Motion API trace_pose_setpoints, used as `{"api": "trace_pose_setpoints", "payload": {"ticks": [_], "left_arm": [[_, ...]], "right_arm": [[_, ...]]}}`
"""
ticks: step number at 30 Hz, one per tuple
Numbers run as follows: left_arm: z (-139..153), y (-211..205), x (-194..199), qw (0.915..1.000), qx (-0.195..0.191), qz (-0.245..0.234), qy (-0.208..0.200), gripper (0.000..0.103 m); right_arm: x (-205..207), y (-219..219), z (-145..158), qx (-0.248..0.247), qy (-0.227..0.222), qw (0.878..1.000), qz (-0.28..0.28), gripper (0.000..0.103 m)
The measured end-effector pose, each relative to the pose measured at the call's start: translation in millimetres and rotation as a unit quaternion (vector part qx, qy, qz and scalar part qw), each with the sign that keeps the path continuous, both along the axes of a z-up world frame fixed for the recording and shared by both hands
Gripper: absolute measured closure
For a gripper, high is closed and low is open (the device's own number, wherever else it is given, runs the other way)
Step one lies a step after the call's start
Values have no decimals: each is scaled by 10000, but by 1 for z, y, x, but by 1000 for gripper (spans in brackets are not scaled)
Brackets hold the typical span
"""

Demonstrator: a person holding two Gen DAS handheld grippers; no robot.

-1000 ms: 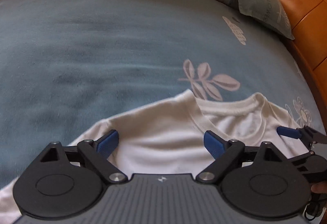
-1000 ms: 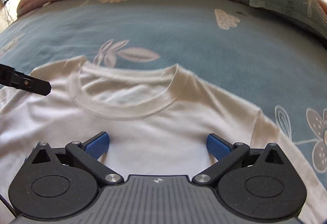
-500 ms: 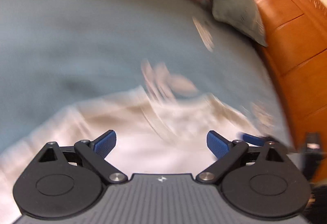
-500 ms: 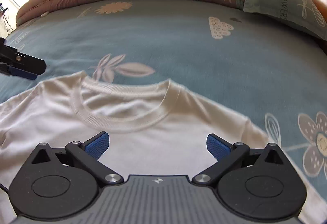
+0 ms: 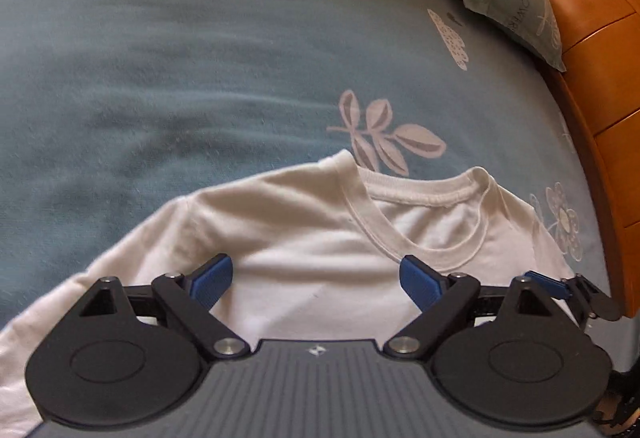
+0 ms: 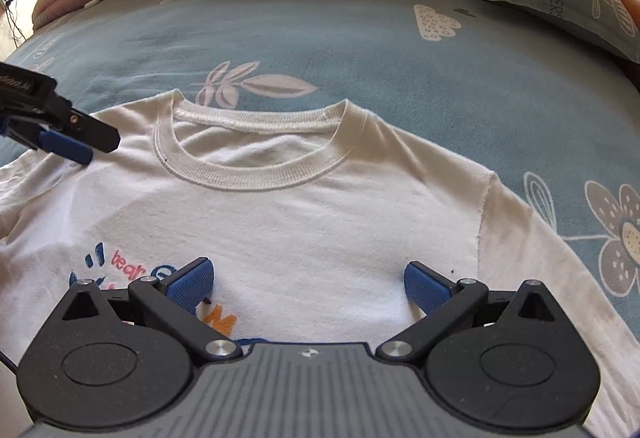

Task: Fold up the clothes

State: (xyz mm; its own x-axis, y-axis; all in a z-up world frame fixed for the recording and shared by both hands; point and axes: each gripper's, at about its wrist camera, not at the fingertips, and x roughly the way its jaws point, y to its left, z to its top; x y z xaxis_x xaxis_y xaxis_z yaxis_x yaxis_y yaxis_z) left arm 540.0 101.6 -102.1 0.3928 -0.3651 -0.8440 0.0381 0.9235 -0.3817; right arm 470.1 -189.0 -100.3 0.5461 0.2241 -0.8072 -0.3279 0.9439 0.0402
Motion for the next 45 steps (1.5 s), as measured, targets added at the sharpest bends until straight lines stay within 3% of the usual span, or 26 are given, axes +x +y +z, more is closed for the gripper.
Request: {"api": "trace_pose_setpoints", "payload": {"ticks": [4, 9, 15, 18, 21, 26, 31, 39, 42, 45], "left_arm": [[21, -4, -26, 9991, -16, -171, -400, 13], [33, -32, -86, 9932, 368, -799, -769, 12], [13, -53, -143, 9947, 189, -906, -443, 12], [-3, -51, -162, 9969, 148, -732, -242, 13], [-1, -51, -181, 9965, 218, -706, -382, 11], [6, -45, -197, 9987, 157, -466, -145, 11], [10, -28, -200, 9992, 34, 188, -337, 11], [4, -14, -223, 9975, 39, 702, -39, 11], [19, -2, -225, 9953, 193, 878, -350, 11], [35, 21, -216, 9879, 379, 1248, -845, 11]], "right_arm": [[-10, 2, 6, -77, -109, 9998, 151, 0], [-51, 11, 5, -216, -5, 9971, 730, 0], [-89, 10, -7, -383, 186, 9969, 668, 0], [-98, 5, -8, -345, 188, 9979, 514, 0], [-102, 2, -10, -317, 123, 9982, 488, 0], [-109, -2, -14, -272, 14, 9986, 444, 0], [-115, -6, -18, -229, -90, 9989, 409, 0], [-112, -6, -18, -239, -80, 9980, 587, 0], [-111, -6, -18, -259, -46, 9977, 622, 0], [-111, -5, -17, -272, -27, 9977, 624, 0]]}}
